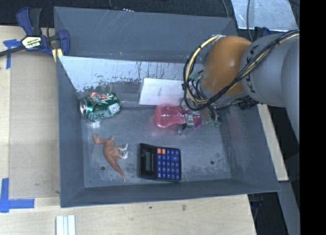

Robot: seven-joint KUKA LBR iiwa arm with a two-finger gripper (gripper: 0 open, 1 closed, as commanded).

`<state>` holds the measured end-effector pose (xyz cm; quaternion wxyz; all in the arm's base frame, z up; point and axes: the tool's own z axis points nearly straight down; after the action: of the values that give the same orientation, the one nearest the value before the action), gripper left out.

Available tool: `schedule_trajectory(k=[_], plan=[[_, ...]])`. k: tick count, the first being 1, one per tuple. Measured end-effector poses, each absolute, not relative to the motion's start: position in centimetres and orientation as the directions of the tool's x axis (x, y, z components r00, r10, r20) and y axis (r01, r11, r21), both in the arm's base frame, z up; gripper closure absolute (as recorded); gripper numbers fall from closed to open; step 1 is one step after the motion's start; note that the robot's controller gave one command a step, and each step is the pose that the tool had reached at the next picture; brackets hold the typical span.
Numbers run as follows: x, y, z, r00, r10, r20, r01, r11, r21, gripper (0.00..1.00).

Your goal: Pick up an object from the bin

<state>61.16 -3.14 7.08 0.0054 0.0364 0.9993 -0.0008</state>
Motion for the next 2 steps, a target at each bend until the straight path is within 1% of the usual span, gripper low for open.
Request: schedule_trajectory(k=[2], plan=[[61.13, -3.14, 7.20, -0.997, 0.073, -0.011, 0.073, 0.997, -0.001, 1.00]])
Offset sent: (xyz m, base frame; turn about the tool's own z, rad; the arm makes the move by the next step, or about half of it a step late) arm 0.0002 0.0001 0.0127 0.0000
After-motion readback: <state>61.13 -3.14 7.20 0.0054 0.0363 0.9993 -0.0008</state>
